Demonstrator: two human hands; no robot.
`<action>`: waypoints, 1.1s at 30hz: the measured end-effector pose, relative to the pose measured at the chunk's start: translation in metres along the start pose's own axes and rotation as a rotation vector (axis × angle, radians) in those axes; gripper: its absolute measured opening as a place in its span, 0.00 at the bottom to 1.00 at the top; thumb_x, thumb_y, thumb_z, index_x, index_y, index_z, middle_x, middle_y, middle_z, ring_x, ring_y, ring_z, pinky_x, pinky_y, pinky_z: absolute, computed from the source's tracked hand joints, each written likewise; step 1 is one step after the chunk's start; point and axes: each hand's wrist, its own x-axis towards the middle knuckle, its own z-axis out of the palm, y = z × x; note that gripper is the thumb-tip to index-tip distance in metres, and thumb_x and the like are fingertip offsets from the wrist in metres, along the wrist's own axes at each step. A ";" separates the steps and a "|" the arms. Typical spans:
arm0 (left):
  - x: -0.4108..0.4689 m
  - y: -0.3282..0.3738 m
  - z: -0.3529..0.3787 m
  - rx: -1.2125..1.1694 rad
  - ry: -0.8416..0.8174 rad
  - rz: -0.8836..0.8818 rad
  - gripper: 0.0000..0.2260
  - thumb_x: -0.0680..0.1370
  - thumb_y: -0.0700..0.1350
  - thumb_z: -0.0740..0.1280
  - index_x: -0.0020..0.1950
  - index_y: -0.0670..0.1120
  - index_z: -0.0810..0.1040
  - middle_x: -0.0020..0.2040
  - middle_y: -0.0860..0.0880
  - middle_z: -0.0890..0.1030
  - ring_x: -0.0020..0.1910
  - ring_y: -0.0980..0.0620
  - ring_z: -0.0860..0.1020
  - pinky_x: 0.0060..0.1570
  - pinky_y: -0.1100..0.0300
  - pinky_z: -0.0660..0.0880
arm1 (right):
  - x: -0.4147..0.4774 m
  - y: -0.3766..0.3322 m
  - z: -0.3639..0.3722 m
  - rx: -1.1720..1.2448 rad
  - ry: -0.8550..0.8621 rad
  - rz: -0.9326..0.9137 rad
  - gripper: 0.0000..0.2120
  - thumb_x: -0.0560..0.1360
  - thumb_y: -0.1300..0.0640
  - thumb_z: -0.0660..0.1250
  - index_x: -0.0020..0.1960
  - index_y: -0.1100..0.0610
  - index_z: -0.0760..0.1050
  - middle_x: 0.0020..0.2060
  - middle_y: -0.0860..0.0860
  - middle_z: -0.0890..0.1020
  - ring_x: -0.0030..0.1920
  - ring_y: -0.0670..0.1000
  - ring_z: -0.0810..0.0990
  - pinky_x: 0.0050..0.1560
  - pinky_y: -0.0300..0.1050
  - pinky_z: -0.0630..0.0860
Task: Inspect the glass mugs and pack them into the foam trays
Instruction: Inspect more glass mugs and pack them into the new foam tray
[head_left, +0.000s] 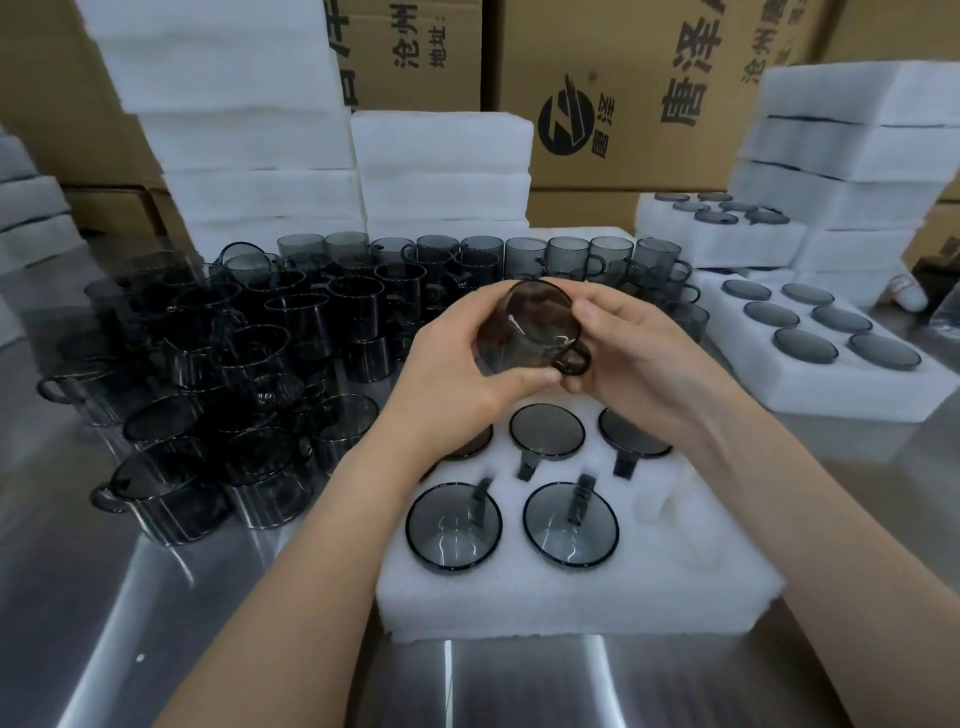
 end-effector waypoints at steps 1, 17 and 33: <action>0.000 0.000 0.000 -0.016 0.005 -0.005 0.25 0.66 0.43 0.77 0.60 0.55 0.75 0.57 0.53 0.81 0.58 0.56 0.79 0.62 0.56 0.75 | 0.000 -0.001 -0.001 0.016 -0.030 0.008 0.16 0.76 0.57 0.64 0.63 0.57 0.77 0.46 0.52 0.82 0.37 0.48 0.76 0.35 0.39 0.73; 0.000 -0.005 0.002 0.279 -0.053 0.012 0.27 0.66 0.51 0.80 0.62 0.56 0.74 0.52 0.60 0.80 0.53 0.61 0.78 0.54 0.64 0.74 | -0.004 0.004 0.015 -0.421 0.374 -0.168 0.09 0.80 0.53 0.65 0.41 0.51 0.75 0.37 0.57 0.79 0.27 0.53 0.77 0.23 0.44 0.74; 0.001 -0.004 -0.001 -0.052 0.148 -0.030 0.27 0.66 0.47 0.77 0.63 0.54 0.74 0.55 0.56 0.82 0.57 0.59 0.80 0.61 0.58 0.76 | -0.003 0.000 0.012 -0.089 0.115 0.062 0.14 0.76 0.49 0.64 0.34 0.53 0.78 0.29 0.52 0.76 0.29 0.49 0.73 0.27 0.40 0.73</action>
